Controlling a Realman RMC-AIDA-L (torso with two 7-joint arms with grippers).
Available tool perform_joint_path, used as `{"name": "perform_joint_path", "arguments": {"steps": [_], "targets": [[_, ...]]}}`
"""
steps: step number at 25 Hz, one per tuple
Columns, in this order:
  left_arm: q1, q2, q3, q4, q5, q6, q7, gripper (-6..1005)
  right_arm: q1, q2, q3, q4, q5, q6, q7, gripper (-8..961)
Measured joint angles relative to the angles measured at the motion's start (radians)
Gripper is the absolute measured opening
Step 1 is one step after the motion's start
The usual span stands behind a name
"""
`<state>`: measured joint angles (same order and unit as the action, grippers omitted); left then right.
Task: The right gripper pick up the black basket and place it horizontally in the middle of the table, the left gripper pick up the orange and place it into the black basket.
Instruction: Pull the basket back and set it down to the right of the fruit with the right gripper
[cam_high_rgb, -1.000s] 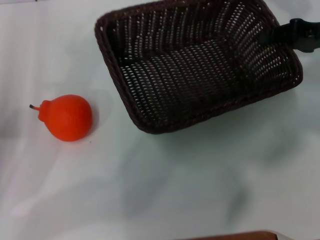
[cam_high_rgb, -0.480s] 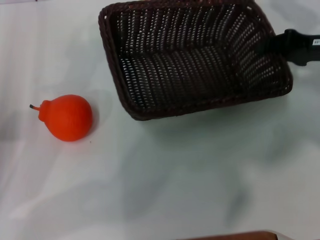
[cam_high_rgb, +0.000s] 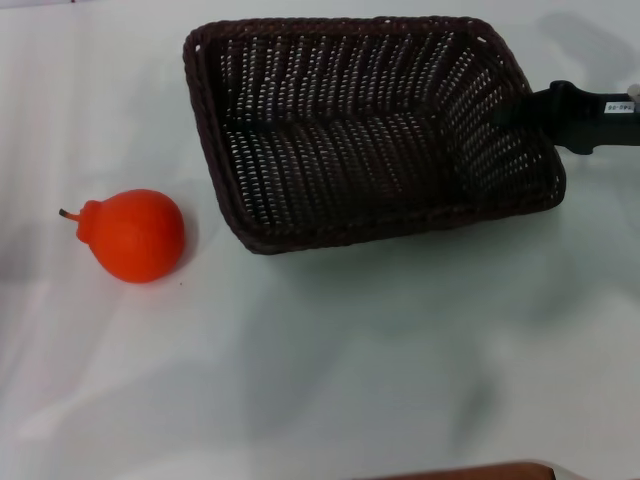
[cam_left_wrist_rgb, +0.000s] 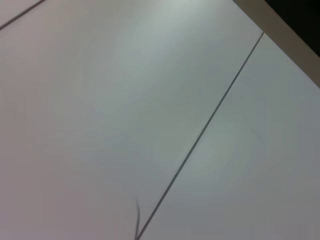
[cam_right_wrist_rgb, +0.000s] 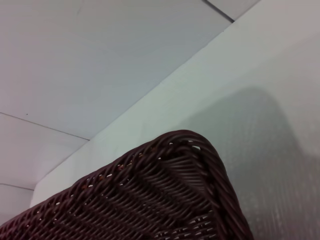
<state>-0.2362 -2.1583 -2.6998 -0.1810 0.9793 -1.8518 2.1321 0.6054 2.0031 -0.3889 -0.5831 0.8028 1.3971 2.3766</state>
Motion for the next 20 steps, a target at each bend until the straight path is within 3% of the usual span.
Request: {"name": "perform_joint_path", "arguments": {"steps": [12, 20], "targets": [[0.009, 0.000, 0.000, 0.000, 0.001, 0.013, 0.000, 724, -0.029, 0.006, -0.002, 0.019, 0.097, -0.036, -0.001, 211], [0.005, 0.001, 0.000, 0.000, 0.001, 0.035, 0.000, 720, -0.027, 0.006, -0.012, 0.028, 0.089, -0.028, 0.000, 526]]}}
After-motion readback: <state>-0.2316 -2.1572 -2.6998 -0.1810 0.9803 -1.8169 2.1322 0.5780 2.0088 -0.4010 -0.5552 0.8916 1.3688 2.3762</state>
